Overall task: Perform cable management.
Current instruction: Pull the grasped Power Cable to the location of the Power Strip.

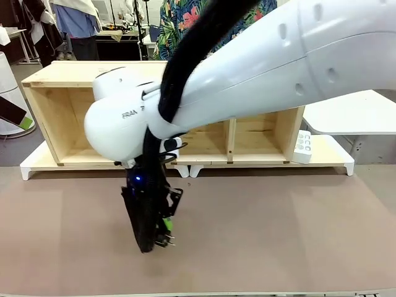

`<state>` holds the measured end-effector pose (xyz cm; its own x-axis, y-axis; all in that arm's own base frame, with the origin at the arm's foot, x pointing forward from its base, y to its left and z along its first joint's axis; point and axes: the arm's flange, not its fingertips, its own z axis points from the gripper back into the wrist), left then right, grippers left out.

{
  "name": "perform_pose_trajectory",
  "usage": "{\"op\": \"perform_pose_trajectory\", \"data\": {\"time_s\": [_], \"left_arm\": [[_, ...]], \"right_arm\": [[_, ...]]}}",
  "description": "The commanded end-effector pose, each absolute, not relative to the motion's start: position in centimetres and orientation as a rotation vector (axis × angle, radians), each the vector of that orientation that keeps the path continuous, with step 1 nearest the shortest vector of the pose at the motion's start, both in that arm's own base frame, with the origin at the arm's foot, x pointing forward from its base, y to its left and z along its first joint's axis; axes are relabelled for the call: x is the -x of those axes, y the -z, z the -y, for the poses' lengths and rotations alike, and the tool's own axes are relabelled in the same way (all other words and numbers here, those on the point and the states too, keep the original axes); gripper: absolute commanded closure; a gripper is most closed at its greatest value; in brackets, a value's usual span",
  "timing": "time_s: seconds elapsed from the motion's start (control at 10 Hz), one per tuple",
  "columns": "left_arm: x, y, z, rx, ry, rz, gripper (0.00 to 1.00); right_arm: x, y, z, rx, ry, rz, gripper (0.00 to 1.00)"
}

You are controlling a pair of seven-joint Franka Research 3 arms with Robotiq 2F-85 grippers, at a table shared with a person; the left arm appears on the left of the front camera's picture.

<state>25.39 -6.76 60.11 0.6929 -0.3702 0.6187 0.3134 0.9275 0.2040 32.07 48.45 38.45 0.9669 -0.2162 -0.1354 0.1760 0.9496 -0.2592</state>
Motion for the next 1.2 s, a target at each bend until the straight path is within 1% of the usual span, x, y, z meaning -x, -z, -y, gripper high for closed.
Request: {"op": "perform_pose_trajectory", "data": {"time_s": [0.0,0.4,1.1], "left_arm": [[-25.4,-60.2,6.7,-0.088,0.393,0.715,0.0],[-25.4,-60.2,6.7,-0.088,0.393,0.715,0.0],[-25.4,-60.2,6.7,-0.088,0.393,0.715,0.0]], "right_arm": [[-29.5,-39.2,-43.4,0.233,0.242,-0.185,0.85],[-28.5,-39.3,-35.6,0.211,0.344,-0.142,0.85],[-26.1,-40.1,-25.4,0.207,0.543,-0.112,0.85]]}}
